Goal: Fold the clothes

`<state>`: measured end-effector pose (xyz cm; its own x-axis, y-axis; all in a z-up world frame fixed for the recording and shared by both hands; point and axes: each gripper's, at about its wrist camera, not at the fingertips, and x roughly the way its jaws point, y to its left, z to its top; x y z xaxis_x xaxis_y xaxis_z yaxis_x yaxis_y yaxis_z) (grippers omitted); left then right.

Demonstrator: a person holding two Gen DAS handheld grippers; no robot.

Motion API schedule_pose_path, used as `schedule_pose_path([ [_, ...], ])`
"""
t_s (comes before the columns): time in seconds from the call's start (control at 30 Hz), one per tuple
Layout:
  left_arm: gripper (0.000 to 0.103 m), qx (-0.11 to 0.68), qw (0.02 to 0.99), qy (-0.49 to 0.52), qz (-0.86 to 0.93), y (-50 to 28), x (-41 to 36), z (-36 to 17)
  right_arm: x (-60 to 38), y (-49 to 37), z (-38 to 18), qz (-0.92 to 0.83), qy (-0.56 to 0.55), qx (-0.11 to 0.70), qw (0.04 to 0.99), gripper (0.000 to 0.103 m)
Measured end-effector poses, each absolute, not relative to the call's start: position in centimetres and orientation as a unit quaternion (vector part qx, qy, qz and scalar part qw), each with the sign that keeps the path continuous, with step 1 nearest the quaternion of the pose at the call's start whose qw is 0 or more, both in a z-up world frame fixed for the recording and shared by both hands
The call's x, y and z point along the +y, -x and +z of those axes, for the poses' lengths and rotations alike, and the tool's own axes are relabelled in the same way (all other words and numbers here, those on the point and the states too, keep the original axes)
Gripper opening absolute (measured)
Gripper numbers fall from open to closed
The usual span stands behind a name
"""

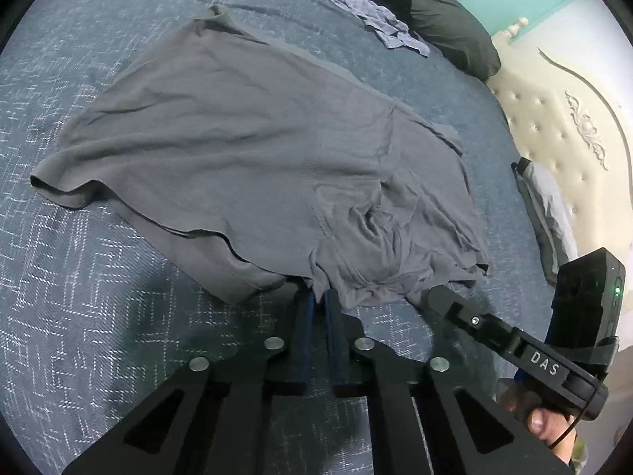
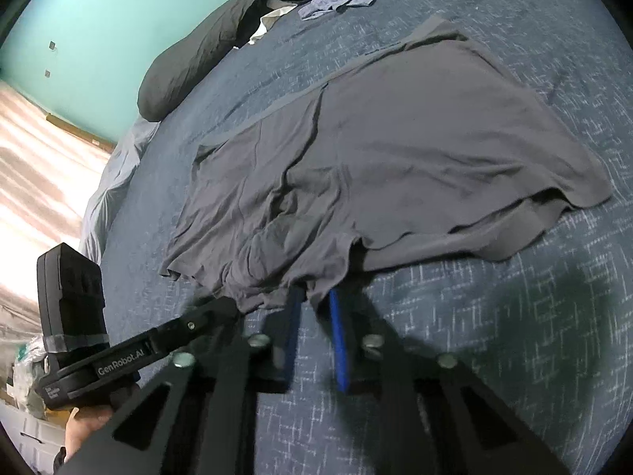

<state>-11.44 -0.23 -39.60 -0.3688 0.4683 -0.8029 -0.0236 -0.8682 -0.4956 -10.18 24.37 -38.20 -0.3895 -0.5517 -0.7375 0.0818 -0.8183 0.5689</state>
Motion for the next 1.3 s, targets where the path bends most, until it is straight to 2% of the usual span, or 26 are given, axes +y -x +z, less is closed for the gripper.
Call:
schedule_pose_path([
  [0.1,0.003,-0.203,0.159,0.538,0.803,11.4,-0.2,-39.4,24.6,10.4,-38.3,-0.801,-0.514,-0.233,0.201,0.001],
  [0.5,0.003,-0.202,0.173,0.506,0.820,7.9,-2.1,-35.3,25.7,8.6,-35.1,-0.800,-0.493,-0.248,0.233,0.001],
  [1.3,0.005,-0.187,0.151,0.545,0.803,7.7,-1.4,-37.4,26.7,7.1,-37.1,-0.784,-0.533,-0.243,0.208,0.002],
])
